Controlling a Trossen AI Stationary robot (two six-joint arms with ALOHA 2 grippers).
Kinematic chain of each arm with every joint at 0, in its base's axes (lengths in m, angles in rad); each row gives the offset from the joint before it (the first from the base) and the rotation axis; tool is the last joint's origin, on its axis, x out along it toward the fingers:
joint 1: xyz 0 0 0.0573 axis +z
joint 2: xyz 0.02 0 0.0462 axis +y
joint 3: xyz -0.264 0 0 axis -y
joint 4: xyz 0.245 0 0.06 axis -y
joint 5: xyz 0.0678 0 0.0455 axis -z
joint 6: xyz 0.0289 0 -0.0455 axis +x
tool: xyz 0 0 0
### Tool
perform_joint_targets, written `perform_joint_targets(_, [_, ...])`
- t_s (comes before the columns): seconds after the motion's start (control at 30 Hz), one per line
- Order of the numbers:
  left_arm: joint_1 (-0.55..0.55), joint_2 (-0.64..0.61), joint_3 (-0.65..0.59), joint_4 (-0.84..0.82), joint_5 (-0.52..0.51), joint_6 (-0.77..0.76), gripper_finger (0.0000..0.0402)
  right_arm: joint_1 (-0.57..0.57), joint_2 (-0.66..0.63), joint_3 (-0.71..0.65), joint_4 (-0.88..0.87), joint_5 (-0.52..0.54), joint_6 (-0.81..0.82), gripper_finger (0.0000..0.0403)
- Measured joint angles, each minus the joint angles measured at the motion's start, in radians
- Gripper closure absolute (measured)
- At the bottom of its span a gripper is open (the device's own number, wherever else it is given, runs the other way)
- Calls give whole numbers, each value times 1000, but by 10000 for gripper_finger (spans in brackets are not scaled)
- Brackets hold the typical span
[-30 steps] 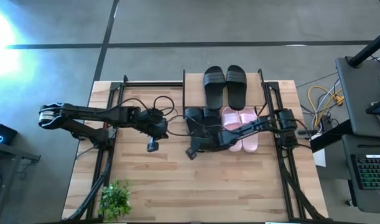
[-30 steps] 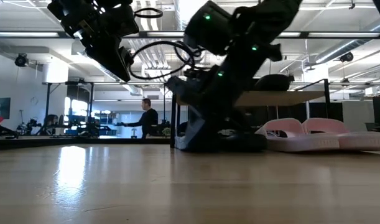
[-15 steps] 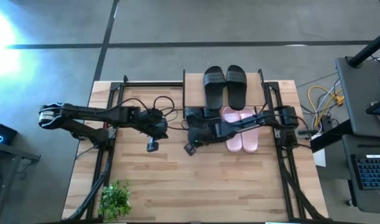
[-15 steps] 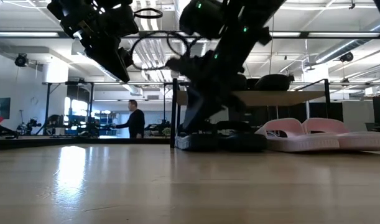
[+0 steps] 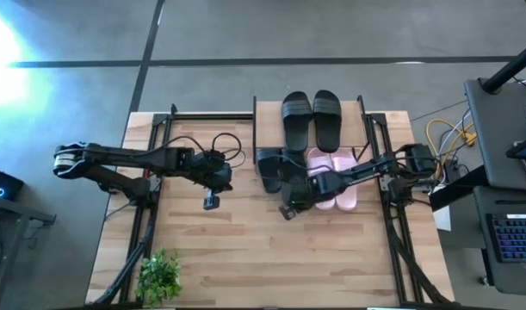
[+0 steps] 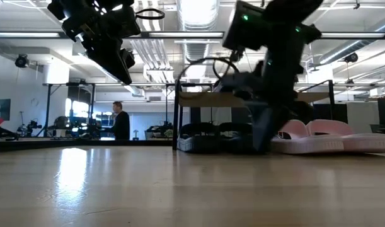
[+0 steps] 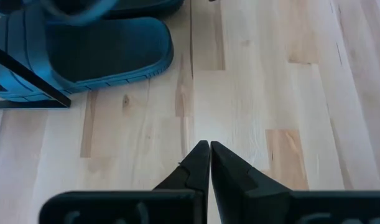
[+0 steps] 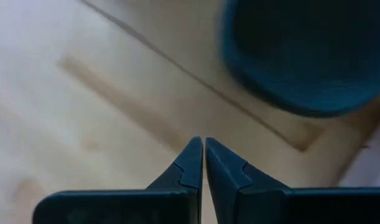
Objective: Pick and place slides into the shelf
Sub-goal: Adjust the slides under the shelf
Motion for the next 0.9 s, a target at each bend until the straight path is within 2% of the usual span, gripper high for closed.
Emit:
perform_joint_targets(0.07, [1, 0, -1, 1, 0, 1, 402, 3, 0, -32, 3, 31, 21, 390])
perform_joint_targets(0.27, [1, 0, -8, 2, 0, -2, 402, -30, 0, -57, 14, 215, 21, 390])
perform_joint_targets(0.43, [1, 0, -13, 0, 0, -5, 402, -100, 16, -19, 76, 212, -113, 390])
perform_joint_targets(0.57, [1, 0, -14, 0, 0, -7, 402, -125, 27, 33, 96, 148, -209, 390])
perform_joint_targets(0.8, [1, 0, -14, 0, 0, -8, 402, -68, 27, 35, 78, 48, -225, 390])
perform_joint_targets(0.9, [1, 0, -14, 1, -3, -8, 402, -36, 37, 31, 99, 57, -210, 390])
